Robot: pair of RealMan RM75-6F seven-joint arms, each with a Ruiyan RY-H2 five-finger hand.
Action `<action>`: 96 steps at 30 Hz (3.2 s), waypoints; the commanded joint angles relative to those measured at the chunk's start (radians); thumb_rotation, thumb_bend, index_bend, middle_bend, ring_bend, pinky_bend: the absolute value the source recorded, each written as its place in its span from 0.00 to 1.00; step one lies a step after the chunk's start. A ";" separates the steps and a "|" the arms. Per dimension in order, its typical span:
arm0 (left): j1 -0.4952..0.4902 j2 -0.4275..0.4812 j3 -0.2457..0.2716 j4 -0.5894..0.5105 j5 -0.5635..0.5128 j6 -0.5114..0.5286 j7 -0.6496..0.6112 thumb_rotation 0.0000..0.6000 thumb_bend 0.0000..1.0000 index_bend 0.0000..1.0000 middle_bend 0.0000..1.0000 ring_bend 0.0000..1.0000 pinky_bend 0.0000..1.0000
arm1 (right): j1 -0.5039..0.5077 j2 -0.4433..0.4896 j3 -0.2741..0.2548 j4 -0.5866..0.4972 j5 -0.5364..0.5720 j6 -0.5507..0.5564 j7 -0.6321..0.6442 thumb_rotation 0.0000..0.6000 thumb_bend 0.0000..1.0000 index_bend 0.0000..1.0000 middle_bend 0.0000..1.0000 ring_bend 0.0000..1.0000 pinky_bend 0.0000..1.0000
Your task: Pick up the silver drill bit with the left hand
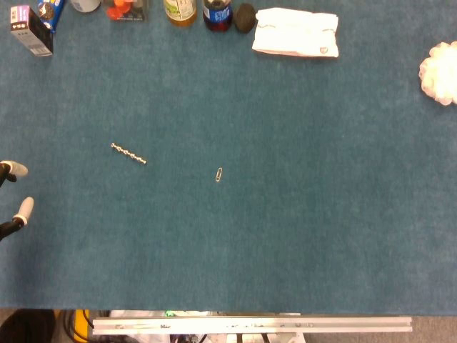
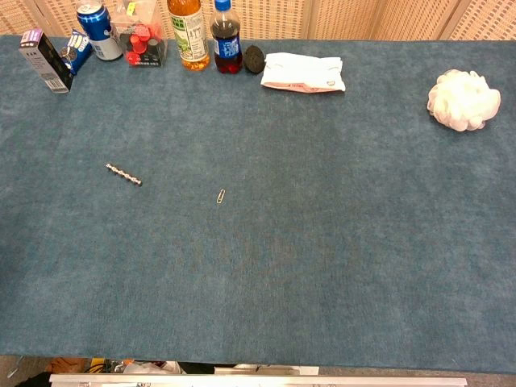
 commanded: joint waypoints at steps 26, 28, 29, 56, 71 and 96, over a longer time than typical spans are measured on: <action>-0.264 0.019 -0.026 0.069 0.099 -0.323 -0.101 1.00 0.26 0.37 0.46 0.43 0.40 | 0.025 0.046 0.047 -0.087 0.011 0.019 -0.086 1.00 0.29 0.39 0.38 0.34 0.48; -0.296 0.011 -0.033 0.085 0.099 -0.360 -0.100 1.00 0.26 0.36 0.47 0.43 0.41 | 0.028 0.048 0.048 -0.093 0.012 0.015 -0.090 1.00 0.29 0.39 0.38 0.34 0.48; -0.311 0.007 -0.036 0.092 0.099 -0.377 -0.096 1.00 0.26 0.36 0.47 0.43 0.42 | 0.029 0.049 0.048 -0.096 0.013 0.012 -0.092 1.00 0.29 0.39 0.38 0.34 0.48; -0.583 -0.166 -0.069 0.284 -0.074 -0.704 0.068 1.00 0.25 0.41 0.92 0.92 0.92 | 0.032 0.060 0.047 -0.127 0.058 -0.025 -0.122 1.00 0.29 0.39 0.38 0.34 0.48; -0.592 -0.204 -0.021 0.369 -0.060 -0.662 0.102 1.00 0.25 0.44 0.96 0.94 0.94 | 0.039 0.056 0.043 -0.129 0.056 -0.041 -0.125 1.00 0.29 0.39 0.38 0.35 0.48; -0.616 -0.300 0.012 0.478 -0.059 -0.652 0.082 1.00 0.25 0.48 0.96 0.94 0.94 | 0.035 0.043 0.037 -0.116 0.065 -0.049 -0.123 1.00 0.29 0.39 0.38 0.36 0.48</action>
